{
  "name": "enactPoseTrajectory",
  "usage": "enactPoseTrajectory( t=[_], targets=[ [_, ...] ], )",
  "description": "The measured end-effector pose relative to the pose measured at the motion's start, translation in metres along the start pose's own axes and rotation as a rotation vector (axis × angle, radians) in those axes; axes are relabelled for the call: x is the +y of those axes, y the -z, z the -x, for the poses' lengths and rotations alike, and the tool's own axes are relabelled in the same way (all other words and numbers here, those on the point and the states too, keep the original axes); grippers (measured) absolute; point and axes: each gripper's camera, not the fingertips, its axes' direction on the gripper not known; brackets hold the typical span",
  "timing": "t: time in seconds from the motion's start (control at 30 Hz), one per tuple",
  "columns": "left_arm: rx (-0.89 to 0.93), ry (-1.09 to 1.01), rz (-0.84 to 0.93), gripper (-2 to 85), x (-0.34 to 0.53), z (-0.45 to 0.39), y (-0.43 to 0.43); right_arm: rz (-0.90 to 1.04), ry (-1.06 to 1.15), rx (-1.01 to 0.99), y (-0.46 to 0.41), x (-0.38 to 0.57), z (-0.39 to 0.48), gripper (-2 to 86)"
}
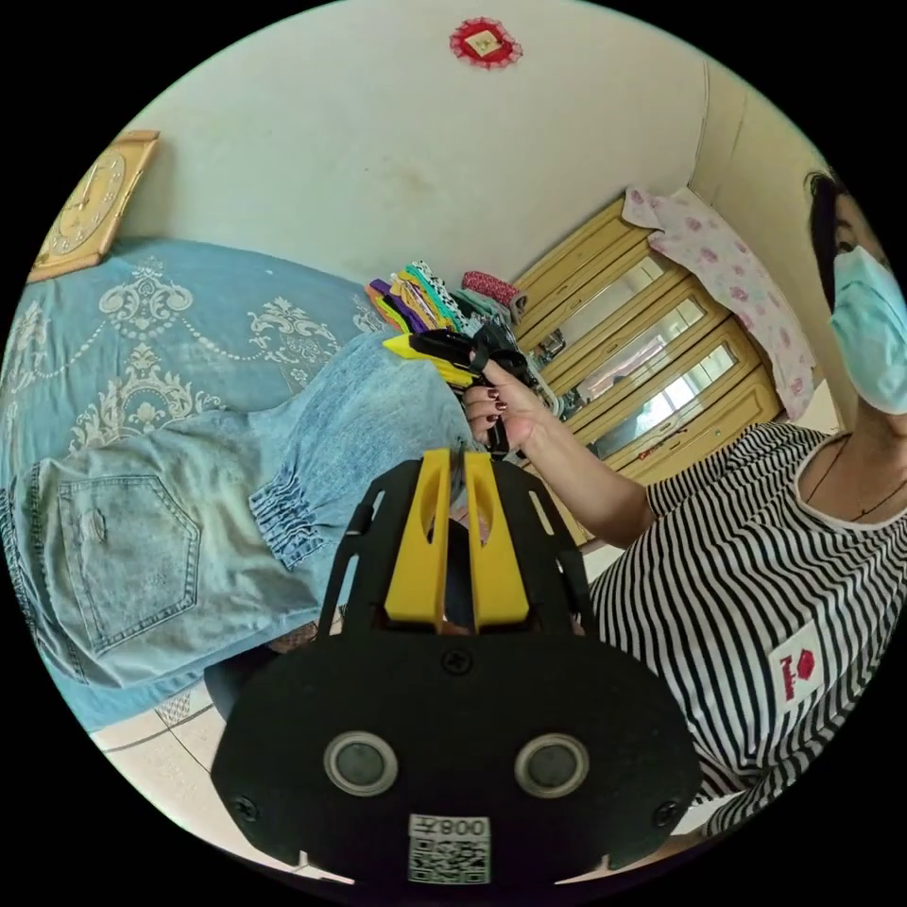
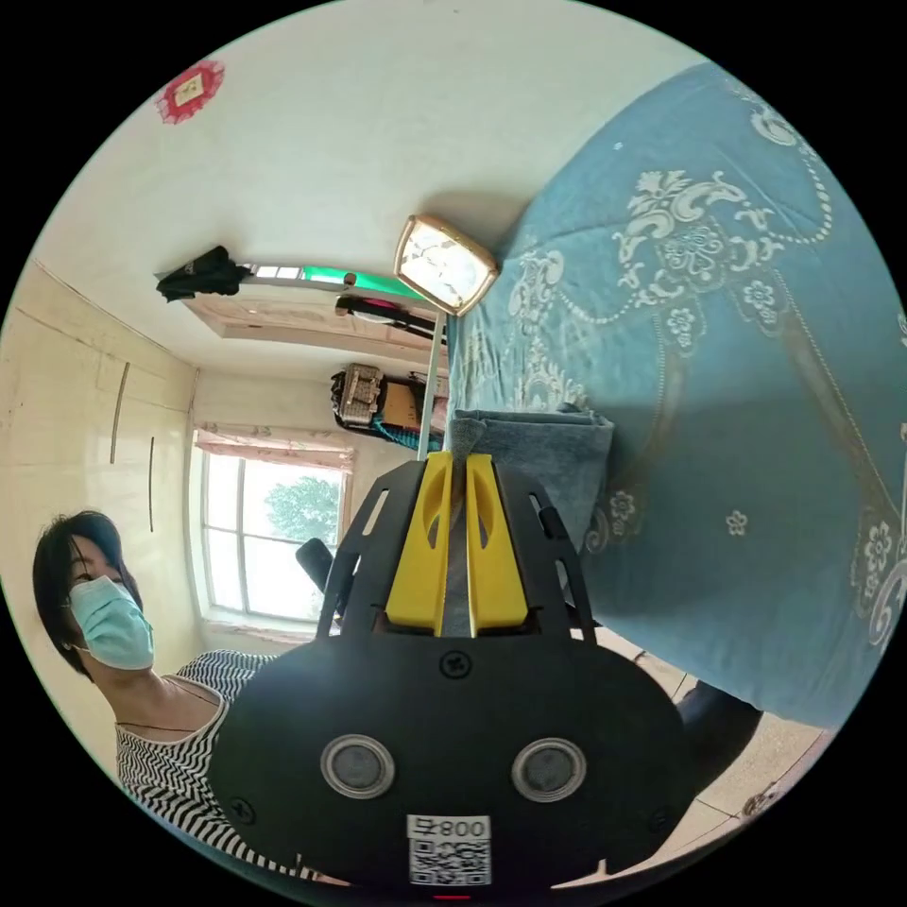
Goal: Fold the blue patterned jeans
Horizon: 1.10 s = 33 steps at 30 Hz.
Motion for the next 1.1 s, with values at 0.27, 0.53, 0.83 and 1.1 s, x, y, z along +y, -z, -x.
enactPoseTrajectory(
  t=[0.27, 0.53, 0.83, 1.1],
  targets=[
    [-0.098, 0.202, -0.196, 2.5, 0.063, 0.084, 0.146, 0.157, 0.104, 0.073, -0.207, -0.041, 0.025, 2.4],
    [-0.142, 0.401, -0.310, 2.6, 0.126, 0.175, 0.254, 0.311, 0.082, 0.219, -0.391, -0.067, -0.018, 2.8],
    [-0.215, 0.582, -0.384, 2.4, 0.185, 0.247, 0.332, 0.442, 0.130, 0.330, -0.545, -0.083, -0.066, 5.7],
    [-0.193, 0.660, -0.482, 1.8, 0.225, 0.265, 0.366, 0.469, 0.177, 0.241, -0.598, -0.075, -0.111, 5.7]
  ],
)
